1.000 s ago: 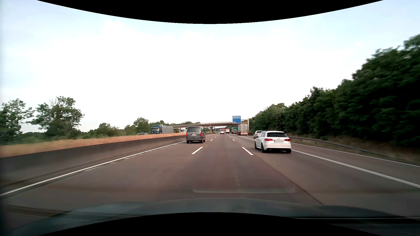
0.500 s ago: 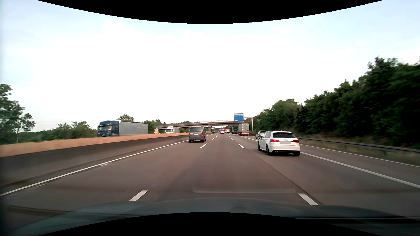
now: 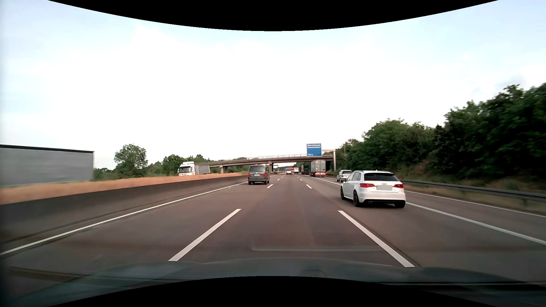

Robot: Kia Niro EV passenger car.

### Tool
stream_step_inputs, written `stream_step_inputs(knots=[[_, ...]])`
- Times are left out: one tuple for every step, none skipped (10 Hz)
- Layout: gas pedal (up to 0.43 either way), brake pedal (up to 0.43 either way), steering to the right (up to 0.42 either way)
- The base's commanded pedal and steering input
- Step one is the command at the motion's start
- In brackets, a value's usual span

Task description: Follow the waypoints while adhering to traffic rules and regulations

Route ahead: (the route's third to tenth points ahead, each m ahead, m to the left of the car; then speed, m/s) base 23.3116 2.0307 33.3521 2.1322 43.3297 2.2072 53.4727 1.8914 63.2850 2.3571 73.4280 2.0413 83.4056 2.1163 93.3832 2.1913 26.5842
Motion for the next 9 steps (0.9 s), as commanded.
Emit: stream_step_inputs(knots=[[0.189, 0.0, -0.004], [0.189, 0.0, -0.004], [0.189, 0.0, -0.004], [0.189, 0.0, -0.004], [0.189, 0.0, -0.004], [0.189, 0.0, -0.004], [0.189, 0.0, -0.004], [0.189, 0.0, -0.004], [0.189, 0.0, -0.005]])
